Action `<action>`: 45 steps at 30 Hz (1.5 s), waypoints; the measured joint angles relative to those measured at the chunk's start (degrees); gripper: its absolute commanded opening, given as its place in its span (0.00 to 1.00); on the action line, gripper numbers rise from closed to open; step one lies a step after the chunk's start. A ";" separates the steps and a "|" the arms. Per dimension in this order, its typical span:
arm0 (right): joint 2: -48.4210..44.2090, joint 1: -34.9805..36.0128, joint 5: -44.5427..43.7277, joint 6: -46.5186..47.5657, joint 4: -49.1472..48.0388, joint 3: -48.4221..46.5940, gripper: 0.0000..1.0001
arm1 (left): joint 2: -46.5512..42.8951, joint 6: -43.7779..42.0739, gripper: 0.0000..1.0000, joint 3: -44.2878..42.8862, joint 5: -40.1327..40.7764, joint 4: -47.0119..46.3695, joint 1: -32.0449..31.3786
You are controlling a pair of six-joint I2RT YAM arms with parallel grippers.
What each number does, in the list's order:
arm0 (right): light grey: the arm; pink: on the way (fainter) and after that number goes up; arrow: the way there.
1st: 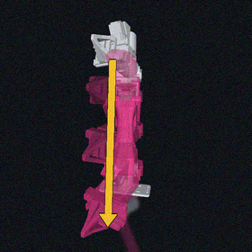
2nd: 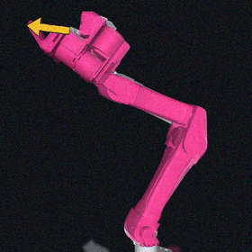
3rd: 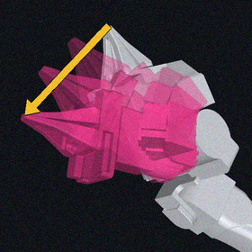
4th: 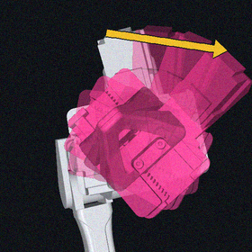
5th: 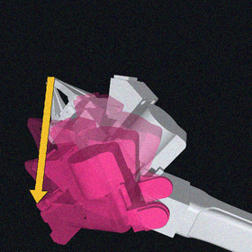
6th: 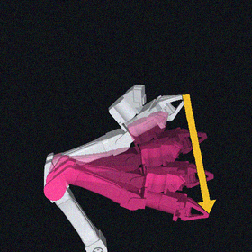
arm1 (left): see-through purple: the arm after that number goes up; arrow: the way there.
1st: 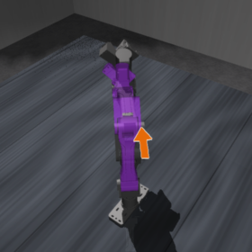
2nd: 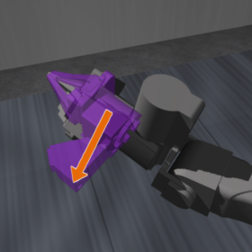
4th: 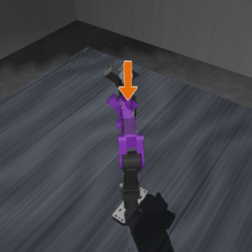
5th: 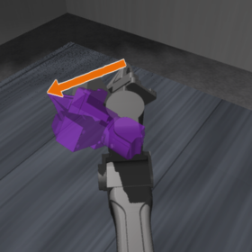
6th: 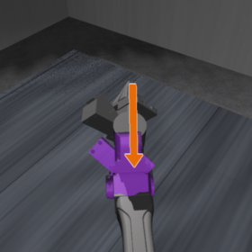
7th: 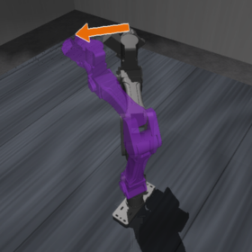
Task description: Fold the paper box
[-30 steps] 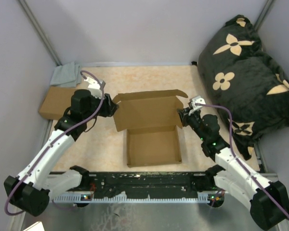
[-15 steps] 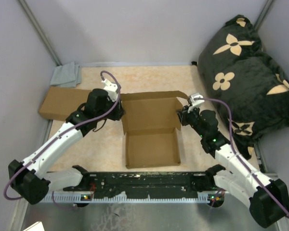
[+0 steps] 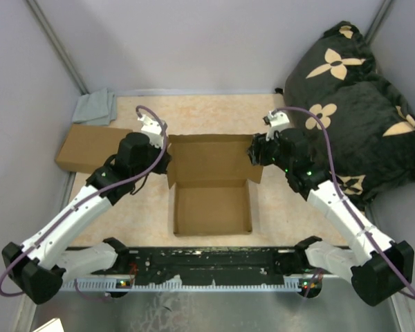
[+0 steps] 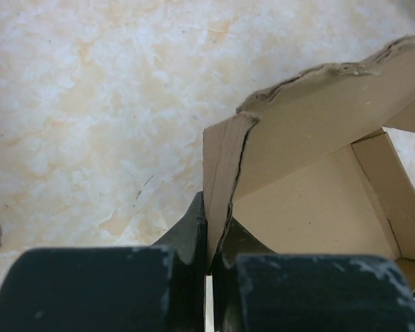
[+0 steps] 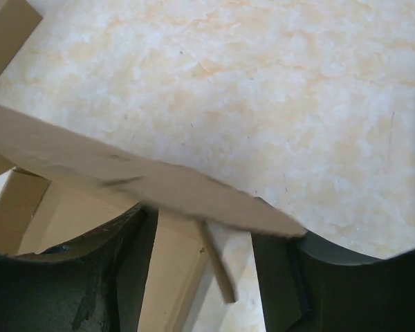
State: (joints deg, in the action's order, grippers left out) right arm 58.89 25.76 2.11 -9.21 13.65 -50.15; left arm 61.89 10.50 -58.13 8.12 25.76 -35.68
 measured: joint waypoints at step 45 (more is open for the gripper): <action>5.95 0.02 -6.64 -8.11 -8.70 7.17 0.16 | 2.19 3.72 0.23 9.55 4.79 -27.74 -2.21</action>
State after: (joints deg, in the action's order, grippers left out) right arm 64.84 25.78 -4.54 -17.32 4.95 -42.98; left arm 64.07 14.22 -48.58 12.91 -1.98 -37.89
